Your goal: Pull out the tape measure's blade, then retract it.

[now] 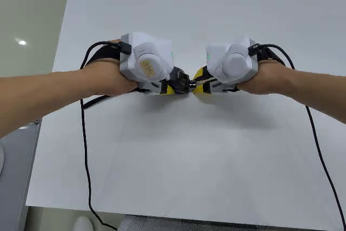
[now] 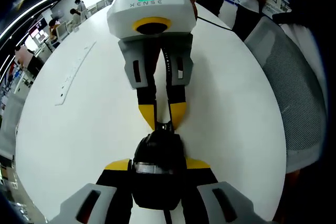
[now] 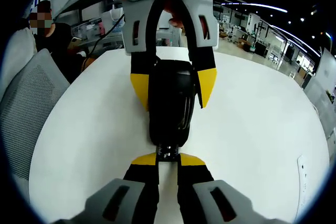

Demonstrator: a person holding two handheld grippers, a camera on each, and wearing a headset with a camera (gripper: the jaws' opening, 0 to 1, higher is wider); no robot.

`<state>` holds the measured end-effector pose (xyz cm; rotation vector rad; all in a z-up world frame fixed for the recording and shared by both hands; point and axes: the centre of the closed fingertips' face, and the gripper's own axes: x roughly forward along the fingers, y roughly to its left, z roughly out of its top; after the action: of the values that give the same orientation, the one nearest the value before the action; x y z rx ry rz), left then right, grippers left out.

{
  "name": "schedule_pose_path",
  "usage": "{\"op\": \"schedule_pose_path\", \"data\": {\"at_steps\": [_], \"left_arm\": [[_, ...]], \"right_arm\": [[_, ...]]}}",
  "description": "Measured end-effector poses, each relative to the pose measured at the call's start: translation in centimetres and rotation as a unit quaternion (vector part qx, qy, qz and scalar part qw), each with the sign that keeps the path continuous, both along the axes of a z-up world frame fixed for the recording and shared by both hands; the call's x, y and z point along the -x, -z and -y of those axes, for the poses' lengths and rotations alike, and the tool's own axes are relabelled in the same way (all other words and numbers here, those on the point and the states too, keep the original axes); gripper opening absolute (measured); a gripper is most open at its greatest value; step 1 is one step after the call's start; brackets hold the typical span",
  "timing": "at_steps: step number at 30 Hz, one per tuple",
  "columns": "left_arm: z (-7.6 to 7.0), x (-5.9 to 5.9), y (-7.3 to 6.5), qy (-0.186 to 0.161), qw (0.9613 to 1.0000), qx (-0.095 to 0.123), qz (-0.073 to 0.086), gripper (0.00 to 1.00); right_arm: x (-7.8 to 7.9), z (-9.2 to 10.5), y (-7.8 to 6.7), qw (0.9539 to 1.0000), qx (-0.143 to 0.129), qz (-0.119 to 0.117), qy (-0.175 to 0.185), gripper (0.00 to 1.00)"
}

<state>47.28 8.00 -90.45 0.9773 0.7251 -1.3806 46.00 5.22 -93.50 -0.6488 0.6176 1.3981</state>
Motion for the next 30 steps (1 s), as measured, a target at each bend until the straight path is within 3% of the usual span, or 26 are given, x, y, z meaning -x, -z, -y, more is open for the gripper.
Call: {"op": "schedule_pose_path", "data": {"at_steps": [30], "left_arm": [[0.0,0.0,0.1,0.000,1.0000,-0.005,-0.003,0.32]], "right_arm": [[0.2,3.8,0.4,0.9997,0.018,-0.006,0.016,0.11]]}}
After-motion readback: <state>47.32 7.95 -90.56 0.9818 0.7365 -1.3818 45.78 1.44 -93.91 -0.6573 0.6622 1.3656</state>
